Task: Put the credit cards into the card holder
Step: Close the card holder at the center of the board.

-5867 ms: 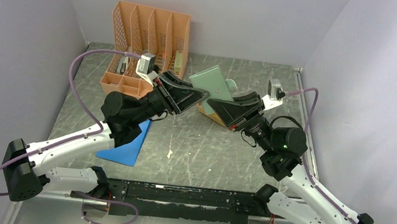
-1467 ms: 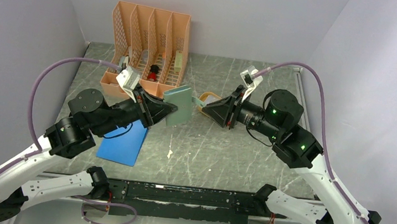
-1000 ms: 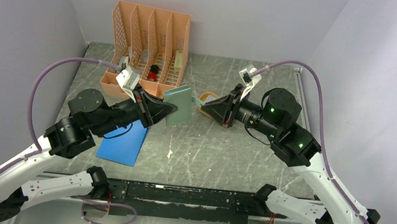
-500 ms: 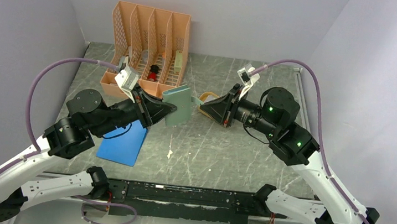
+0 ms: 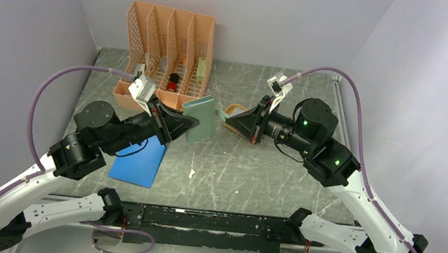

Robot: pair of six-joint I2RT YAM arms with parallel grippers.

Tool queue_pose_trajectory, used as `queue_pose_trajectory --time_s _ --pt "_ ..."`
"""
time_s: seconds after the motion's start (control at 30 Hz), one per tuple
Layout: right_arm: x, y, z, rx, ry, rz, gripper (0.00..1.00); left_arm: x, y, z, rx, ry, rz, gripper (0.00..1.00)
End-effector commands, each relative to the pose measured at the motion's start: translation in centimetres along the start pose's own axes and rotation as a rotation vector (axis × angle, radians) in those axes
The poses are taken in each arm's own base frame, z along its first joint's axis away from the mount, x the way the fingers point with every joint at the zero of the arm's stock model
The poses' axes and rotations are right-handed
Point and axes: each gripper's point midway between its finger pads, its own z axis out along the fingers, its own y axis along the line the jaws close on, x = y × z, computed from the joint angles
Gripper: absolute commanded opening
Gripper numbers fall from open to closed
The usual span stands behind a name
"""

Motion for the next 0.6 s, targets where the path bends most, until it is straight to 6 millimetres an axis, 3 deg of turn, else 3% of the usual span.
queue_pose_trajectory --time_s 0.0,0.1,0.23,0.57 --pt "-1.12 0.88 -0.46 -0.031 -0.040 -0.014 0.02 -2.32 -1.38 -0.68 0.041 -0.061 0.010 0.05" --pt "-1.17 1.12 -0.57 -0.041 -0.040 -0.015 0.04 -2.26 -1.28 -0.65 0.037 -0.060 0.011 0.05" --pt "-1.43 1.03 -0.78 -0.029 -0.050 -0.014 0.19 -2.27 -1.20 -0.69 0.034 -0.061 0.011 0.05" --pt "-1.52 1.08 -0.97 -0.031 -0.056 -0.023 0.10 -2.31 -1.26 -0.75 0.036 -0.062 0.011 0.05"
